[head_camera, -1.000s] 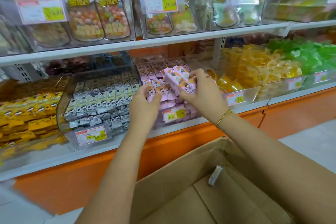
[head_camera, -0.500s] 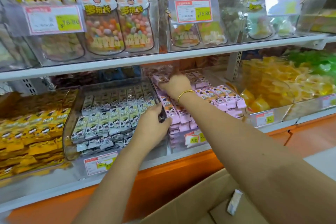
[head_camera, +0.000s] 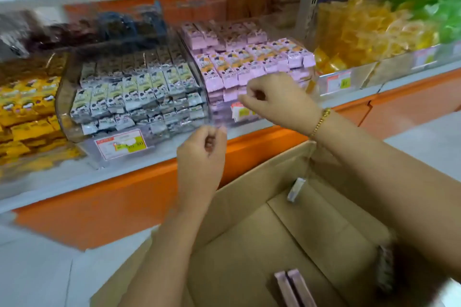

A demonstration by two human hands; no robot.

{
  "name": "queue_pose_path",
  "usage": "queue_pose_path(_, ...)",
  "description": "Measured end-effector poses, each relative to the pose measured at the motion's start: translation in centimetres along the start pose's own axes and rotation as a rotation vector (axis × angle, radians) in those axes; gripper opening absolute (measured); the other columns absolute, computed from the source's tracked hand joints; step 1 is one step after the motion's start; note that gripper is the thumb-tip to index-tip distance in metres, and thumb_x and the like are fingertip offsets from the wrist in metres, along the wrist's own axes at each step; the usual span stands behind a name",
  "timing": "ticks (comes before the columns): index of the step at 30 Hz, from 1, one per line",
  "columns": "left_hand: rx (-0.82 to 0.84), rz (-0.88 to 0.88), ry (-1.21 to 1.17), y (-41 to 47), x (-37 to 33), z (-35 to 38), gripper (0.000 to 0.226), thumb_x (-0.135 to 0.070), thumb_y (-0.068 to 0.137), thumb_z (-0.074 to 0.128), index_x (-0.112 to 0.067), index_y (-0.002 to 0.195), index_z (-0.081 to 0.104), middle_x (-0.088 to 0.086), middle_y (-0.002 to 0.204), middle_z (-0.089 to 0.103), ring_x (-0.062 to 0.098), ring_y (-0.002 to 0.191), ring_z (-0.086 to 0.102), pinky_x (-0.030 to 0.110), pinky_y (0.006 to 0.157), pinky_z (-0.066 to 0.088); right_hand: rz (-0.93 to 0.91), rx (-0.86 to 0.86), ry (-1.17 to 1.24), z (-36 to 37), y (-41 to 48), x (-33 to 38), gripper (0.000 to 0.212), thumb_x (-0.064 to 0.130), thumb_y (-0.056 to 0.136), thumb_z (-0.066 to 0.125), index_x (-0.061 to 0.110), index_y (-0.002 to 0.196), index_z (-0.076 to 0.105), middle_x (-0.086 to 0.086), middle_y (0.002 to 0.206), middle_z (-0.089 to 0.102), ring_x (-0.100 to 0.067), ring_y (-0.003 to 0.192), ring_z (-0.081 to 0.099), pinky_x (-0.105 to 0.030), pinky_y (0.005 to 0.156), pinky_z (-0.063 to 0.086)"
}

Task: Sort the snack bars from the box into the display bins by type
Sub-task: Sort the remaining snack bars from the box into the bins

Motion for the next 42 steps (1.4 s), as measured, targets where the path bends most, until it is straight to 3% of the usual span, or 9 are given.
queue_pose_path(8, 0.49, -0.765, 0.181, -20.1, 18.0, 13.6, 0.005, -0.02, 0.09, 0.062, -0.018, 0.087, 0.064, 0.003, 0.089, 0.069, 0.02, 0.082, 0.065, 0.024, 0.064, 0.047, 0.48, 0.781, -0.126, 17.8, -22.4, -15.1, 0.031, 0.029, 0.093, 0.05, 0.004, 0.093, 0.068, -0.011, 0.095, 0.068, -0.025, 0.087, 0.064, -0.031, 0.076, 0.05)
queue_pose_path(13, 0.611, -1.125, 0.041, -32.3, 22.1, 19.5, 0.017, -0.002, 0.09, 0.059, 0.005, 0.104, 0.064, 0.031, 0.116, 0.061, 0.041, 0.111, 0.058, 0.036, 0.082, 0.047, 0.695, 1.336, -0.012, 26.9, -37.0, -15.7, 0.02, 0.029, 0.089, 0.062, 0.01, 0.092, 0.069, -0.007, 0.08, 0.065, -0.022, 0.08, 0.066, -0.019, 0.054, 0.047)
queue_pose_path(15, 0.691, -1.14, 0.027, -34.7, 21.6, 21.2, 0.03, 0.0, 0.092, 0.055, 0.011, 0.121, 0.054, 0.029, 0.13, 0.052, 0.035, 0.122, 0.051, 0.031, 0.092, 0.041, 0.695, 1.401, 0.007, 29.6, -40.1, -15.7, 0.033, 0.035, 0.089, 0.062, 0.008, 0.108, 0.065, -0.01, 0.109, 0.066, -0.027, 0.103, 0.063, -0.031, 0.079, 0.051)
queue_pose_path(17, 0.756, -1.13, 0.098, -36.2, 21.5, 22.2, 0.035, -0.012, 0.089, 0.064, 0.003, 0.12, 0.06, 0.019, 0.126, 0.059, 0.028, 0.115, 0.057, 0.023, 0.081, 0.045, 0.716, 1.413, 0.048, 31.4, -41.9, -15.7, 0.045, 0.036, 0.089, 0.06, 0.01, 0.126, 0.057, -0.011, 0.131, 0.058, -0.024, 0.108, 0.059, -0.034, 0.094, 0.049)
queue_pose_path(25, 0.696, -1.228, 0.136, -37.7, 23.3, 23.8, 0.028, -0.02, 0.087, 0.063, 0.002, 0.105, 0.067, 0.018, 0.107, 0.068, 0.028, 0.098, 0.066, 0.026, 0.063, 0.044, 0.708, 1.218, 0.117, 31.0, -39.4, -13.7, 0.04, 0.028, 0.094, 0.054, 0.005, 0.127, 0.055, -0.016, 0.129, 0.057, -0.03, 0.117, 0.054, -0.028, 0.09, 0.042)
queue_pose_path(28, 0.598, -1.371, -0.09, -37.4, 23.6, 24.2, 0.011, -0.012, 0.09, 0.059, -0.002, 0.091, 0.064, 0.019, 0.093, 0.067, 0.027, 0.081, 0.064, 0.029, 0.057, 0.05, 0.804, 1.117, 0.22, 30.1, -38.4, -13.8, 0.027, 0.022, 0.094, 0.051, 0.003, 0.111, 0.061, -0.018, 0.11, 0.062, -0.028, 0.095, 0.06, -0.029, 0.073, 0.044)
queue_pose_path(32, 0.475, -1.519, -0.603, -35.1, 22.0, 24.3, 0.019, -0.001, 0.091, 0.046, 0.0, 0.106, 0.059, 0.015, 0.091, 0.066, 0.025, 0.077, 0.063, 0.032, 0.061, 0.054, 1.013, 0.977, 0.489, 28.3, -36.6, -15.8, 0.023, 0.03, 0.085, 0.069, 0.01, 0.076, 0.061, -0.009, 0.081, 0.065, -0.013, 0.057, 0.056, -0.02, 0.05, 0.043)
queue_pose_path(38, 0.342, -1.29, -1.005, -23.8, 15.8, 22.3, 0.021, 0.003, 0.093, 0.038, -0.003, 0.096, 0.058, 0.01, 0.072, 0.071, 0.018, 0.06, 0.068, 0.027, 0.052, 0.055, 0.835, 0.71, 0.528, 22.1, -26.8, -14.7, 0.04, 0.04, 0.092, 0.054, 0.003, 0.107, 0.06, -0.012, 0.104, 0.067, -0.029, 0.095, 0.064, -0.037, 0.082, 0.053)
queue_pose_path(42, 0.295, -1.068, -1.08, -17.2, 11.4, 19.6, 0.031, 0.009, 0.091, 0.03, -0.002, 0.083, 0.058, 0.012, 0.07, 0.07, 0.02, 0.061, 0.067, 0.028, 0.056, 0.056, 0.671, 0.671, 0.534, 15.8, -21.0, -11.3, 0.018, 0.018, 0.095, 0.047, 0.005, 0.106, 0.053, -0.012, 0.094, 0.058, -0.023, 0.081, 0.054, -0.027, 0.06, 0.043)
Point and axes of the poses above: each hand's wrist, its own y-axis towards the middle knuckle, its own z-axis out of the palm, x = y × z, the point moved 10 cm from there along y, towards the middle knuckle
